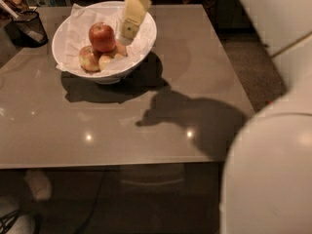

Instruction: Pick apple from white bowl

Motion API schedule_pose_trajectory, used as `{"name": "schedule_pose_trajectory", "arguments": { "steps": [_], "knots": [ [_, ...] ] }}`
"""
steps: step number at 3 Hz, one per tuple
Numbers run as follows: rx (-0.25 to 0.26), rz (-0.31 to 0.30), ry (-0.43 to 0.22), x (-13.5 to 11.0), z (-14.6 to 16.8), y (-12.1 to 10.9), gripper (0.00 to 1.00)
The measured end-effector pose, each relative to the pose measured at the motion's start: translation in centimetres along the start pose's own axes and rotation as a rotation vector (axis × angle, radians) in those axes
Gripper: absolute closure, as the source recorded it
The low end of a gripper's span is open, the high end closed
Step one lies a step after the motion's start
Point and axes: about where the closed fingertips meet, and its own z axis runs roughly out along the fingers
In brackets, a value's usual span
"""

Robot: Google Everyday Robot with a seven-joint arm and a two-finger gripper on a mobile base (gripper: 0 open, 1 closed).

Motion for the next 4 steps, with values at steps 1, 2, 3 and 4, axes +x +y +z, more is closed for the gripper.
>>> {"name": "schedule_pose_trajectory", "arguments": {
  "steps": [1,2,3,4],
  "knots": [
    [-0.040,-0.063,0.007,-3.8,2.6,-0.8,0.00],
    [-0.023,-0.071,-0.016,-5.1,2.9,-1.3,0.00],
    [-0.011,-0.053,-0.040,-5.5,3.4,-1.8,0.00],
    [0.004,0.010,-0.050,-5.6,4.4,-3.1,0.00]
  ]
}}
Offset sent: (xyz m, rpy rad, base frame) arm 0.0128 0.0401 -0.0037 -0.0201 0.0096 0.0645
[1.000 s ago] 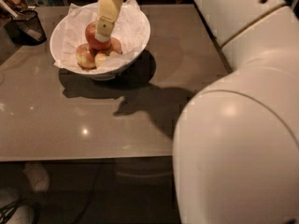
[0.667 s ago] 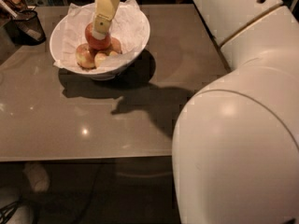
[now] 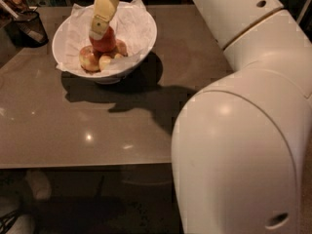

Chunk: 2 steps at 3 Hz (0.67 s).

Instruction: Pick apple from white bowl

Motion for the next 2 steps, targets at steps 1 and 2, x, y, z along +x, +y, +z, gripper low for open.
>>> {"name": "schedule_pose_trajectory", "arguments": {
  "steps": [1,2],
  "knots": [
    [-0.012,0.071,0.026,-0.41,2.70,-1.24,0.00],
    [-0.012,0.071,0.026,-0.41,2.74,-1.26,0.00]
  ]
}}
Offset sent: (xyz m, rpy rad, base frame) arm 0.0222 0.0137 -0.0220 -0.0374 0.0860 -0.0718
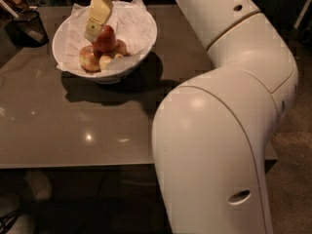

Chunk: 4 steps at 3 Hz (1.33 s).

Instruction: Pick apple from white bowl

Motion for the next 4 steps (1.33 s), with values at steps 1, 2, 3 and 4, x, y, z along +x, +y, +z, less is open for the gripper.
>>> {"name": "schedule_pose_trajectory", "arguments": {
  "steps": [1,2,3,4],
  "knots": [
    [-0.001,0.023,-0.006,-0.2,1.3,-0.3,0.00],
    [-0.017,0.037,-0.015,-0.3,2.5,-0.3,0.00],
    [-0.029,0.044,-0.015,-0.2,3.3,-0.2,0.00],
    [-0.051,0.065,-0.005,0.3,4.4,-0.4,0.00]
  ]
}}
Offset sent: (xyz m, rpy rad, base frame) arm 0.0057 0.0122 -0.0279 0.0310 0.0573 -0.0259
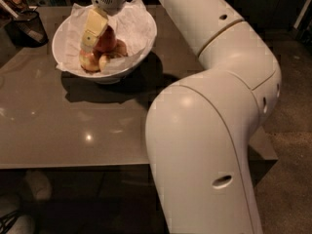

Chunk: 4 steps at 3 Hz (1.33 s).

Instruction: Pick apple from white bowl

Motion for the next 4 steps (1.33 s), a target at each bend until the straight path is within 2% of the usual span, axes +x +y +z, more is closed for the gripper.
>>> {"name": "schedule_pose_trajectory", "arguments": {
  "steps": [2,3,4],
  "knots": [
    [-0.055,0.033,0.020,0.9,2.8,-0.5,0.00],
    [-0.061,0.040,0.028,1.0,3.4,-0.6,0.19],
    [-0.061,0.040,0.028,1.0,3.4,-0.6,0.41]
  ]
}}
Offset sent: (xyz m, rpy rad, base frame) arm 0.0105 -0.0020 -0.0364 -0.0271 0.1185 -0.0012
